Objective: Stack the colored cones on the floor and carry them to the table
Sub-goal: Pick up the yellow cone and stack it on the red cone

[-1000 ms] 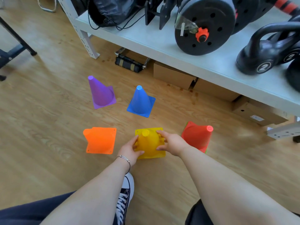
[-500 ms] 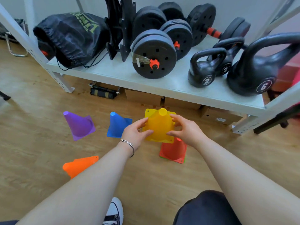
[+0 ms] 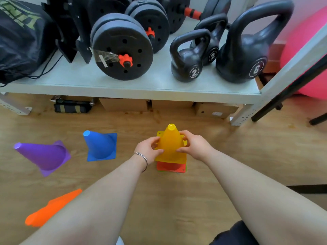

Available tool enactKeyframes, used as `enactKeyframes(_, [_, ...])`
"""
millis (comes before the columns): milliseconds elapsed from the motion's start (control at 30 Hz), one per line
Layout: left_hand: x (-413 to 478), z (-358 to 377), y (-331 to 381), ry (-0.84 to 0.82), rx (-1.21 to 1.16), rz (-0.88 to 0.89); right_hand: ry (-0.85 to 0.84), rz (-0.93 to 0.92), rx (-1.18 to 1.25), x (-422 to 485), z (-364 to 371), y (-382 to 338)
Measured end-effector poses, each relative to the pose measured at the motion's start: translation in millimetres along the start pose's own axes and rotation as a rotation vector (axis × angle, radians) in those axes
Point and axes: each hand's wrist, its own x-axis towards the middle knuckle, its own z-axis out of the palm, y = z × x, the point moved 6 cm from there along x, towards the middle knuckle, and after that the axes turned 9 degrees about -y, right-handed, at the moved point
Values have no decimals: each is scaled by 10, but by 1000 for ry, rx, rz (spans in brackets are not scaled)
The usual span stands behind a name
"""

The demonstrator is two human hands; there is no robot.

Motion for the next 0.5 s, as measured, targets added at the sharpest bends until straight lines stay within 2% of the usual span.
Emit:
enactKeyframes(267, [250,284,-381,-45,-24,-53,-42,99,-42,214,306,247])
enactKeyframes(500, [308,371,-507,-80,50,-63,-43,152,-43,266,550,348])
